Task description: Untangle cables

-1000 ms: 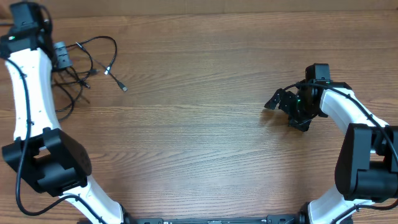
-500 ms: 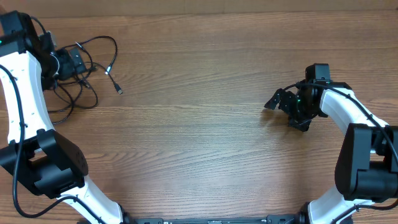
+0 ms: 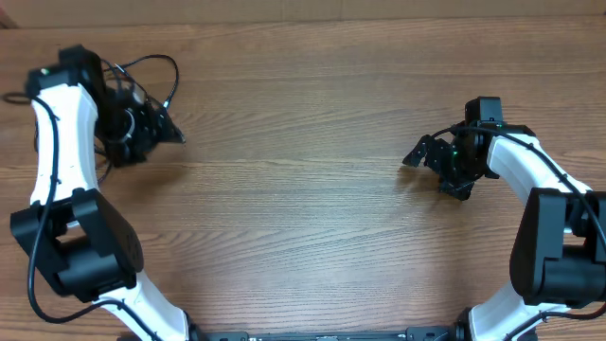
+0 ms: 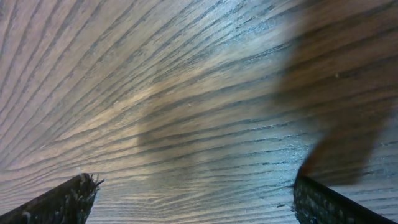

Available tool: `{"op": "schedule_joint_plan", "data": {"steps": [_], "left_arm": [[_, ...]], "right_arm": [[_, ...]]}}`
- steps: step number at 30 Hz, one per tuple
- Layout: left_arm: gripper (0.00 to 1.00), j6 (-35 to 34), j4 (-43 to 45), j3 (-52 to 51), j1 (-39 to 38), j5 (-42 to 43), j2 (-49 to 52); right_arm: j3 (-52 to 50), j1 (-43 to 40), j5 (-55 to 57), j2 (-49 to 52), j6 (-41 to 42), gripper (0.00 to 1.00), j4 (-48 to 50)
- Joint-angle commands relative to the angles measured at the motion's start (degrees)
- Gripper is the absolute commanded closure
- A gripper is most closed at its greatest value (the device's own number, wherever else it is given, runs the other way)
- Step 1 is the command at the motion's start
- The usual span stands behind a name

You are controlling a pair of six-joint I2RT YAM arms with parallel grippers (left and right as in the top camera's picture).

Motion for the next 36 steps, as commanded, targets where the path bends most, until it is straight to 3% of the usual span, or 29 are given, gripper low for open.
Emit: {"op": "schedule_joint_plan", "data": {"steps": [1, 6, 13, 14, 16, 19, 31, 36], "left_arm": [[0.15, 2.16, 3.78, -9.75, -0.07, 6.29, -8.17], [0.14, 1.84, 13.29, -27.04, -0.96, 12.2, -20.24], [0.13, -0.04, 21.0, -44.54, -2.43, 10.21, -30.45], [0.0, -0.28, 21.38, -46.62, -2.51, 10.21, -30.84], [0.0, -2.03, 21.92, -49.51, -2.62, 10.21, -30.64], [0.0, -6.64, 21.84, -52.13, -2.62, 10.12, -30.32], [0.0, -6.71, 22.08, -53.77, -2.58, -4.31, -30.32], [0.0, -6.75, 24.57, -54.05, -2.62, -4.5, -30.08]], "right_arm": [[-0.02, -0.04, 0.59, -0.04, -0.04, 0.0, 0.15], [-0.02, -0.04, 0.59, -0.04, -0.07, 0.0, 0.15], [-0.02, -0.04, 0.59, -0.04, -0.07, 0.0, 0.15], [-0.02, -0.04, 0.59, -0.04, -0.07, 0.0, 0.15], [-0.02, -0.04, 0.59, -0.04, -0.07, 0.0, 0.15], [-0.02, -0.04, 0.59, -0.04, -0.07, 0.0, 0.15], [-0.02, -0.04, 0.59, -0.04, -0.04, 0.0, 0.15], [-0.02, -0.04, 0.59, -0.04, -0.04, 0.0, 0.15]]}}
